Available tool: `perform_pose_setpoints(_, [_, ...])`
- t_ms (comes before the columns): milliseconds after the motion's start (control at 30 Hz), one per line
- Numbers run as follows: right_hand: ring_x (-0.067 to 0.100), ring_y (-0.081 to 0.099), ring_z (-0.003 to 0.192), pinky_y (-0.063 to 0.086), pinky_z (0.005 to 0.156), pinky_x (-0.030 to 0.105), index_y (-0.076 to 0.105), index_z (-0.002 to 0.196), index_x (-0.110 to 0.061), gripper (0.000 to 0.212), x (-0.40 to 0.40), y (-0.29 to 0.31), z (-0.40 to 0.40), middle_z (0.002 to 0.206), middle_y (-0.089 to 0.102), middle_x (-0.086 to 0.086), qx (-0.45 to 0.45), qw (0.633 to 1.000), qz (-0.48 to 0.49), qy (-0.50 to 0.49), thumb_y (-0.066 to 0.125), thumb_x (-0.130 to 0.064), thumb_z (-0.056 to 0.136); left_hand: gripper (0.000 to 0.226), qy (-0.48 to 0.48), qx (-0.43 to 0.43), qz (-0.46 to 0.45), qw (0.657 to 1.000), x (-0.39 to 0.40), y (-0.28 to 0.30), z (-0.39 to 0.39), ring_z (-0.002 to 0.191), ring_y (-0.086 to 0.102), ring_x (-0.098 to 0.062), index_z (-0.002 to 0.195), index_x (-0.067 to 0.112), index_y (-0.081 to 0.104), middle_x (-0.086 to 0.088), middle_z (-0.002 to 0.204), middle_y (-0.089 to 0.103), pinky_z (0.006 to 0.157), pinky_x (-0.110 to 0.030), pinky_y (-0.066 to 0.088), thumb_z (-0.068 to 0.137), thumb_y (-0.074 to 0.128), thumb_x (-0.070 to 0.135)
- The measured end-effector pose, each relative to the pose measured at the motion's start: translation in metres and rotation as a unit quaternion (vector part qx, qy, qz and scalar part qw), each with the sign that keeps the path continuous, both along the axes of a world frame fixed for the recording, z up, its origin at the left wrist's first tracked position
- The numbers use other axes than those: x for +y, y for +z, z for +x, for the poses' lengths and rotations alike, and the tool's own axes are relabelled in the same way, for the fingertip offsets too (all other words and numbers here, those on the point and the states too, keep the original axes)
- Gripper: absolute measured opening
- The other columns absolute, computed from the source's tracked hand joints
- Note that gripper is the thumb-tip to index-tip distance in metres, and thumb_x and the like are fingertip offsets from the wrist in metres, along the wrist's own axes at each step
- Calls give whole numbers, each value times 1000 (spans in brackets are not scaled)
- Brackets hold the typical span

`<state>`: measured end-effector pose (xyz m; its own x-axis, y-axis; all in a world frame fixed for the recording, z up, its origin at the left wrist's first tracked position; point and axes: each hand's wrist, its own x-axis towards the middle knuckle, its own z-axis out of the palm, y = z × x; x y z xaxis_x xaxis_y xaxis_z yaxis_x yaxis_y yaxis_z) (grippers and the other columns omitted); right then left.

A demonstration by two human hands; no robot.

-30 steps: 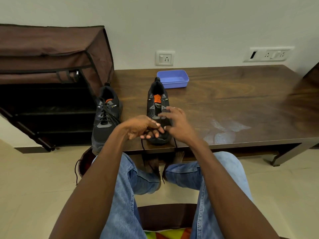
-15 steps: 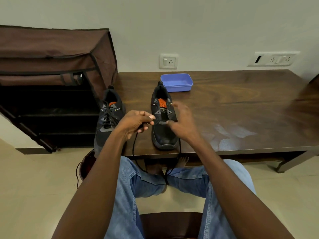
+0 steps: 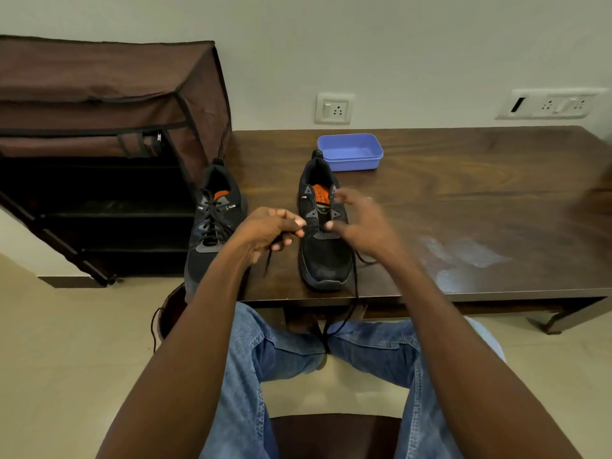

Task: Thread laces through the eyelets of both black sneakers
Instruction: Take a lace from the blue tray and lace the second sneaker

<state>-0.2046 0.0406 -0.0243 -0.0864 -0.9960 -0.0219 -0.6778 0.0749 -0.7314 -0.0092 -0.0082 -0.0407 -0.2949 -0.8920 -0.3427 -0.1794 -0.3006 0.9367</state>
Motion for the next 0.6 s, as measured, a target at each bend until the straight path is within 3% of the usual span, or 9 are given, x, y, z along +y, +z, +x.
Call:
perform_pose_setpoints(67, [9, 61, 100, 49, 86, 30, 64, 122, -24, 32, 1, -4, 20, 108, 70, -3, -8, 995, 23, 97, 70, -20, 91, 3, -18, 21, -1, 1000, 1, 2, -7, 45, 48, -8, 92, 1, 66, -6, 68, 68, 34, -16, 30, 93, 65, 4])
perform_pose_setpoints(100, [9, 62, 87, 49, 76, 31, 69, 107, -25, 15, -1, -5, 23, 93, 70, -3, -4, 996, 24, 88, 67, -19, 94, 3, -15, 22, 1, 1000, 1, 2, -7, 45, 48, -8, 91, 2, 66, -6, 67, 67, 33, -16, 30, 93, 65, 4])
perform_pose_setpoints(167, [8, 60, 77, 44, 65, 27, 69, 88, -26, 16, -2, -5, 18, 81, 67, -5, -7, 1000, 26, 8, 60, -17, 97, 3, 0, 13, 11, 1000, 0, 2, -3, 44, 48, -7, 90, 2, 65, -5, 66, 66, 33, -16, 29, 93, 65, 3])
perform_pose_setpoints(233, [11, 62, 77, 50, 69, 30, 70, 90, -22, 14, 0, -5, 10, 81, 66, -3, 23, 995, 31, -89, 59, -18, 98, 3, 14, 5, 21, 1000, -1, 1, 3, 44, 49, -6, 93, 2, 65, -6, 69, 65, 33, -16, 30, 93, 62, 1])
perform_pose_setpoints(333, [22, 65, 78, 51, 89, 45, 69, 84, -16, 16, 6, -5, 1, 75, 66, 1, 157, 974, 8, -164, 57, -18, 95, 10, 18, 8, 25, 999, 1, 2, 6, 47, 56, -6, 98, 0, 67, -8, 73, 68, 38, -15, 38, 95, 57, -2])
perform_pose_setpoints(467, [28, 54, 112, 39, 101, 42, 69, 103, -11, 15, 13, -8, 2, 109, 68, 9, 270, 950, -25, -158, 62, -19, 92, 11, 17, 33, 33, 999, 8, 3, -1, 61, 69, -12, 102, -4, 65, -13, 80, 72, 51, -19, 54, 97, 56, -3])
perform_pose_setpoints(500, [27, 51, 118, 38, 102, 39, 68, 111, -10, 21, 12, -7, 4, 117, 66, 8, 257, 957, -47, -127, 63, -19, 92, 6, 24, 41, 33, 998, 9, 3, -4, 61, 70, -13, 100, -4, 64, -15, 79, 72, 51, -20, 55, 95, 60, -1])
perform_pose_setpoints(600, [13, 59, 114, 45, 97, 28, 67, 121, -15, 30, 8, -3, 17, 119, 68, 0, 10, 999, -45, -4, 70, -15, 91, 12, 36, 45, 25, 998, 12, 3, -11, 53, 67, -12, 87, 2, 63, -11, 70, 72, 44, -19, 50, 89, 72, 8])
